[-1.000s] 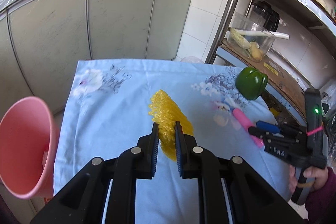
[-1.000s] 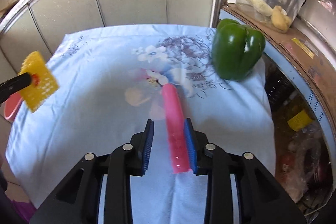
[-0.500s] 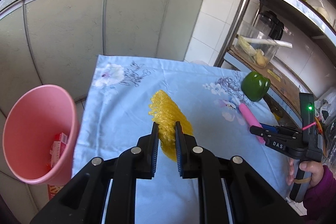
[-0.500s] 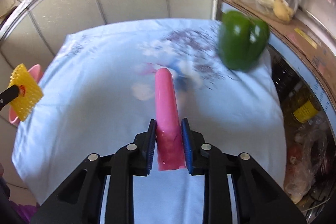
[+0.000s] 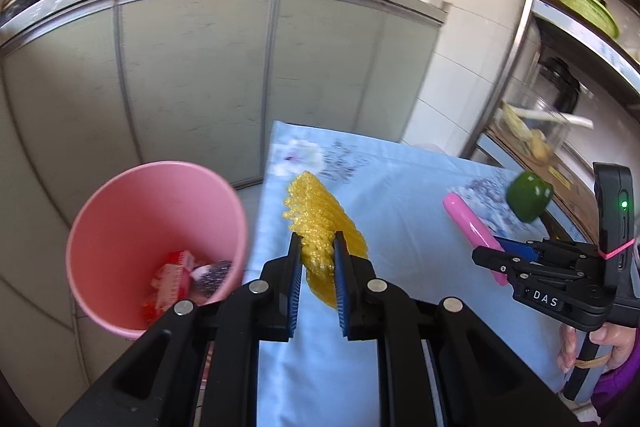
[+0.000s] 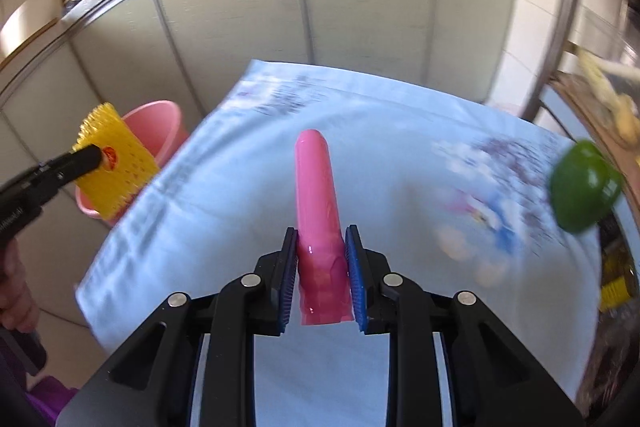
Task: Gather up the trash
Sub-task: 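Lift the yellow net and pink tube and carry both over the pink bin, then lower the net and tube into the pink bin and open both tools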
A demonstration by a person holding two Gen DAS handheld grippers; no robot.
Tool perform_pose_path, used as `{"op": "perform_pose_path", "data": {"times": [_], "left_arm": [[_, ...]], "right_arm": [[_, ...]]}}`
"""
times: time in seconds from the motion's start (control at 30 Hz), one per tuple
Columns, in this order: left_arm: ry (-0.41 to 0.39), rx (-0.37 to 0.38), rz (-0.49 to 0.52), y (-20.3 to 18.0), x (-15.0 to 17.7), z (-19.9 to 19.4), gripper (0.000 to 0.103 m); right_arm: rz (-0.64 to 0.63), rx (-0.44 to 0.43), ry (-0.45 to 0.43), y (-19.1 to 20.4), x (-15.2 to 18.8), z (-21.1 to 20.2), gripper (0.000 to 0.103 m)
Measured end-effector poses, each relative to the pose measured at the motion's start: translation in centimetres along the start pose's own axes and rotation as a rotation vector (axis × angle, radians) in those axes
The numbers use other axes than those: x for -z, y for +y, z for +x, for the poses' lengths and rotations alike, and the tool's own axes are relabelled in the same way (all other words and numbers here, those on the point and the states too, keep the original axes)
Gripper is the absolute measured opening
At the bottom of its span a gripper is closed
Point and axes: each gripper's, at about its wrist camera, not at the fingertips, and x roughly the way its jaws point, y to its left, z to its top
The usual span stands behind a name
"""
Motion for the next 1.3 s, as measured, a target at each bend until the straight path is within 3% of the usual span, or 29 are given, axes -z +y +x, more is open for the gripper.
{"op": "perform_pose_path", "data": {"times": [0.43,0.77,1.3], "left_arm": [[-0.020,-0.183,-0.134,7.9,0.3,-1.8,0.014],[-0.022,-0.278,-0.157,10.0,1.1,-1.9,0.014],[0.017,-0.339,-0.244,12.6,2.6,-0.9,0.014]], "right_arm": [[-0.139,-0.196,0.003,9.8,-5.3,2.6,0.024],[-0.243,-0.247,0.022,15.1,-6.8,3.6,0.024],[-0.291,-0.264,0.059,19.4,-7.7,6.3,0.024]]}}
